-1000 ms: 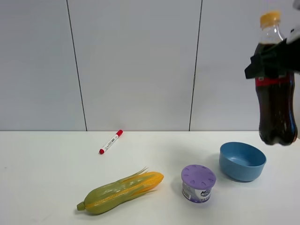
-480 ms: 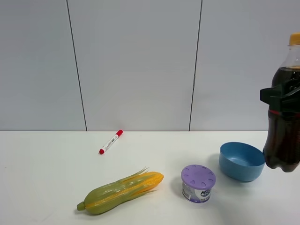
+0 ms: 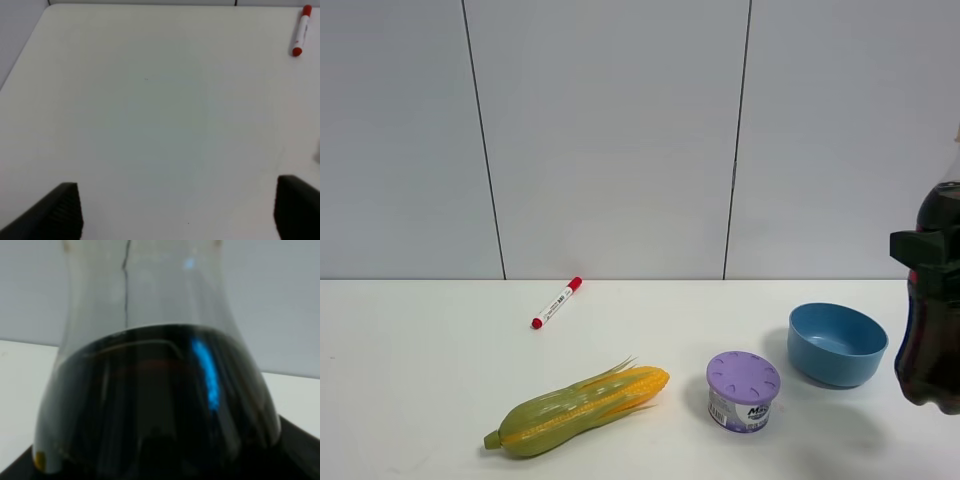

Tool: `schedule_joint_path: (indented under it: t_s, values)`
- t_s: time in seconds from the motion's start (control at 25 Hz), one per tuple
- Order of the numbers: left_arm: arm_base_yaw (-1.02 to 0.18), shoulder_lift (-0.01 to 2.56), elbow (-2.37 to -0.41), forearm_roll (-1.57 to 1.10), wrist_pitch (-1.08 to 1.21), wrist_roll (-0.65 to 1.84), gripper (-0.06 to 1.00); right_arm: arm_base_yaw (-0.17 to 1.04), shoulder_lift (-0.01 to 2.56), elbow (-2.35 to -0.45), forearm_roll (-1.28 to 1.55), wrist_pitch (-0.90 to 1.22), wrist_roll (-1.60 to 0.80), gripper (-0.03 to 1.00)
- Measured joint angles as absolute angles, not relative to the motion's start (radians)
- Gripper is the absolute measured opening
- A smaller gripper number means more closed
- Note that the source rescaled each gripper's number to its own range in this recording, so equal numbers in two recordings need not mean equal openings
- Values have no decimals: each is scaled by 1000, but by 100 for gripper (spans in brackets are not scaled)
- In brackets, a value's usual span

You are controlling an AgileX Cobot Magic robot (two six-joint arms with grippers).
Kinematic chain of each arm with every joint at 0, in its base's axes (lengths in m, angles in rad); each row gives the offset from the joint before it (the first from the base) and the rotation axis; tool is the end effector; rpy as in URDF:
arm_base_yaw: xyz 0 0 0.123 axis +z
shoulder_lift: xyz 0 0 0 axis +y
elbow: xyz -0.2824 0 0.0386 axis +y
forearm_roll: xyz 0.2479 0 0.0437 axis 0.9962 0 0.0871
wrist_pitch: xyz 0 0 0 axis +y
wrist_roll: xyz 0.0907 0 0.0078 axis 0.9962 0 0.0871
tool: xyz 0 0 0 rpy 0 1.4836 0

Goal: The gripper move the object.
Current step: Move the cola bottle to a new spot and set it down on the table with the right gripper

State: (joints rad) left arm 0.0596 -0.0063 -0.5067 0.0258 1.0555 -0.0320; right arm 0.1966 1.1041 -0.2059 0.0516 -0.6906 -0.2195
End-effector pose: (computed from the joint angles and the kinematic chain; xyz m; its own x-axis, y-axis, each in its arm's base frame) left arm -0.0065 0.0017 0.2794 -0.4372 -0.0454 -0.8982 -0.0881 0.9961 -0.0075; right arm 0.1833 0.0335 0.2148 -0.0873 -0.1996 -0.9760 -0.1818 0.9665 -0.1813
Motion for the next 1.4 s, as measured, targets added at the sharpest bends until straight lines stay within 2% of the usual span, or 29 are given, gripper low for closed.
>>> schedule_joint_path:
  t_s: [0.32, 0.56, 0.72, 1.0, 1.4]
  values:
    - [60, -6, -507, 26, 1056, -32, 100, 197, 1243, -205, -14, -763, -217, 0]
    - [60, -6, -507, 26, 1056, -32, 100, 200, 1431, -206, -122, -959, -209, 0]
    - [60, -6, -507, 26, 1056, -32, 100, 200, 1505, -206, -132, -1012, -197, 0]
    - [60, -6, -507, 26, 1056, -32, 100, 200, 1520, -206, -127, -1103, -148, 0]
    - [60, -6, -507, 26, 1056, -32, 100, 200, 1520, -206, -86, -1083, -148, 0]
